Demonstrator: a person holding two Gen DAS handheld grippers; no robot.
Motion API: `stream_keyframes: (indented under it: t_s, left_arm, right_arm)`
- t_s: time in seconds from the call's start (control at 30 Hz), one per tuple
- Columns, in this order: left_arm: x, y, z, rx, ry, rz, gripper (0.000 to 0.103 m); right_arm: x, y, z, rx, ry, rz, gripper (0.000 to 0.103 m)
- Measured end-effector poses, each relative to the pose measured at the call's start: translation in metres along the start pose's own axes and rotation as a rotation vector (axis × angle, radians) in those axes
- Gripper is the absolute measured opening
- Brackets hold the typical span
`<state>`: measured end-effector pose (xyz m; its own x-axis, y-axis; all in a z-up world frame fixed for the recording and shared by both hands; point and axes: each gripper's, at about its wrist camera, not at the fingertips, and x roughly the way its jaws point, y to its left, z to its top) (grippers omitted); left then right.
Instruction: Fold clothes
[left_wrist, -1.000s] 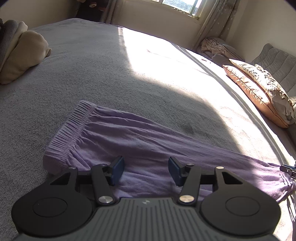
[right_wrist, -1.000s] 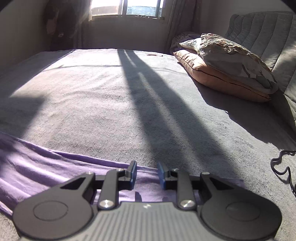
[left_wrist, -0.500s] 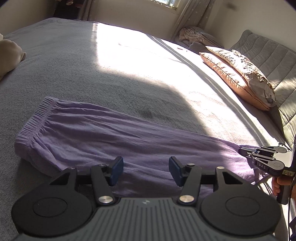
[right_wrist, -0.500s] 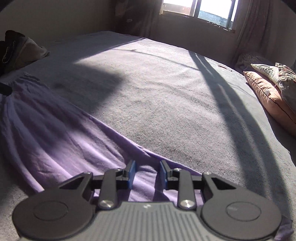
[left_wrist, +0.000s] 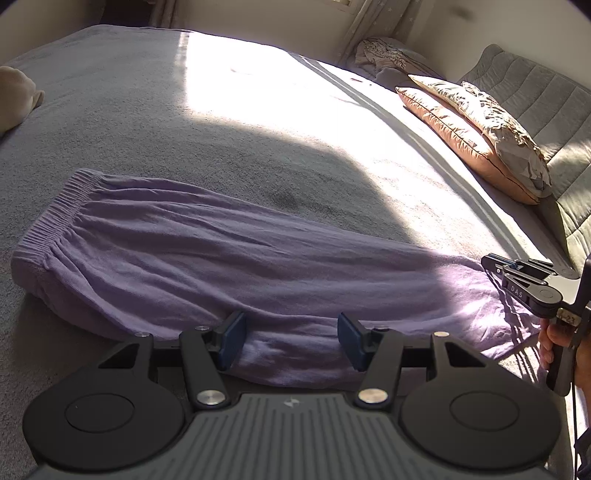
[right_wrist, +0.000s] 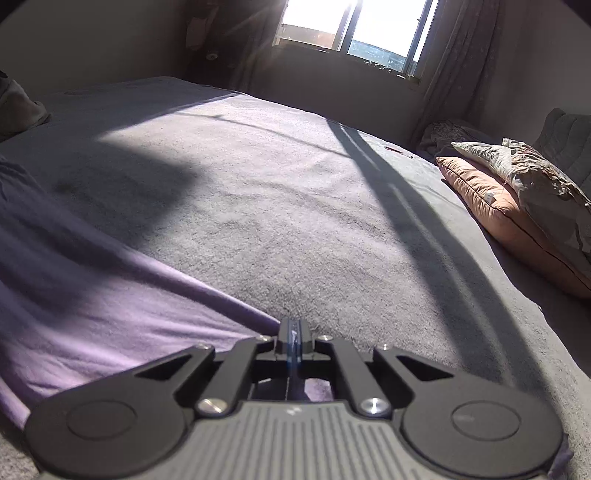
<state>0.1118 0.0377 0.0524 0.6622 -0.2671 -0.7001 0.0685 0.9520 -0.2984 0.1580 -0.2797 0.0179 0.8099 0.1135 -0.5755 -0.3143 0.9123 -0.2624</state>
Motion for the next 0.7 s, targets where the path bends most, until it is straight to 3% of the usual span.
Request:
stream_keyframes:
  t_s: [0.1, 0.17, 0.27, 0.4, 0.53, 0.7]
  left_arm:
    - [-0.005, -0.001, 0.002, -0.003, -0.006, 0.001, 0.058]
    - [-0.012, -0.002, 0.004, -0.022, -0.016, -0.017, 0.058]
    - [-0.022, -0.006, 0.006, -0.043, -0.03, -0.057, 0.058]
    - [-0.033, -0.017, 0.001, -0.026, -0.032, -0.092, 0.059]
    - [-0.033, -0.023, -0.005, -0.022, -0.021, -0.099, 0.059]
    - [-0.026, -0.03, -0.01, -0.013, -0.005, -0.101, 0.059]
  right_arm:
    - [-0.022, -0.014, 0.012, 0.08, -0.023, -0.014, 0.015]
    - [-0.043, -0.033, 0.02, 0.169, -0.027, -0.019, 0.031]
    - [-0.076, -0.076, 0.013, 0.383, 0.002, -0.042, 0.034]
    - [-0.113, -0.158, -0.053, 0.831, 0.118, -0.106, 0.035]
    - [-0.13, -0.209, -0.127, 1.148, 0.135, -0.183, 0.034]
    - [-0.115, -0.223, -0.163, 1.336, 0.023, -0.099, 0.034]
